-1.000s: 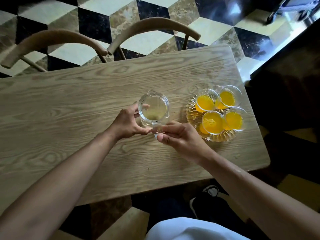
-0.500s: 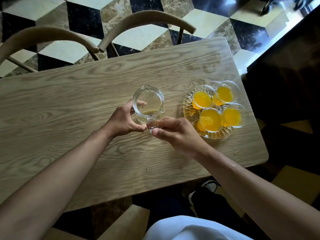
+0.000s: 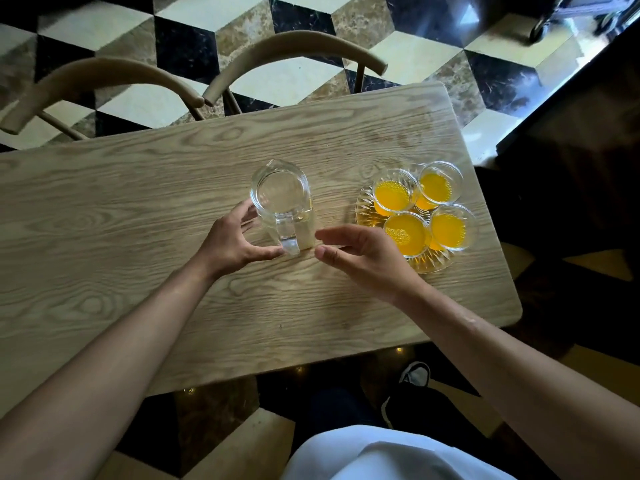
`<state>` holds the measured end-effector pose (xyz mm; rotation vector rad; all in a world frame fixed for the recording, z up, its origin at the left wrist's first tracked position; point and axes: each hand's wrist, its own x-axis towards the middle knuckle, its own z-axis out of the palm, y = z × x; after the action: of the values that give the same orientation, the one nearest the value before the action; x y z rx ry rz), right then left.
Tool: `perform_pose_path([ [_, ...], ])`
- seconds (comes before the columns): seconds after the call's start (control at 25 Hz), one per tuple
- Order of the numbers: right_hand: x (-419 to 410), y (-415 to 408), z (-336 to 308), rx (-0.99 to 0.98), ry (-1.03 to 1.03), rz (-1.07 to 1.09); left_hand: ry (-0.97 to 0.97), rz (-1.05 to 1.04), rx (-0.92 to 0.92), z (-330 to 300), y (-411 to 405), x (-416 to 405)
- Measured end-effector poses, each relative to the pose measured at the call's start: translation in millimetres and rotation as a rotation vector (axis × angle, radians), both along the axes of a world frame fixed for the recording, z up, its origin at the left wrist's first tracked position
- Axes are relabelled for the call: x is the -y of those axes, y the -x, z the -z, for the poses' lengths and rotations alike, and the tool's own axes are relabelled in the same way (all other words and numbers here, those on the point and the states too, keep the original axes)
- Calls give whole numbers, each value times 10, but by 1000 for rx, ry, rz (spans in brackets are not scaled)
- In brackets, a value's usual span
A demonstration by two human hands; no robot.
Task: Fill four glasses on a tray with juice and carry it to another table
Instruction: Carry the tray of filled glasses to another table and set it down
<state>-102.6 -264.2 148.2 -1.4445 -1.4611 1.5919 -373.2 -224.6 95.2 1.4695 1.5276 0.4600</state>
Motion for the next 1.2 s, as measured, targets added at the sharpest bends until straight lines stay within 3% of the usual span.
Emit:
perform_pose_path([
  [0.24, 135, -654, -62, 69, -133, 13, -119, -245, 17, -410, -186, 643],
  [0.48, 445, -1460, -153, 85, -208, -31, -215, -422, 44, -762, -865, 1555],
  [0.84, 777, -2571, -209, 181, -230, -41, -295, -369, -90, -822, -2121, 1922],
  [1.2, 439, -2735, 20, 245, -146, 64, -192, -340, -28, -497, -2230, 1440],
])
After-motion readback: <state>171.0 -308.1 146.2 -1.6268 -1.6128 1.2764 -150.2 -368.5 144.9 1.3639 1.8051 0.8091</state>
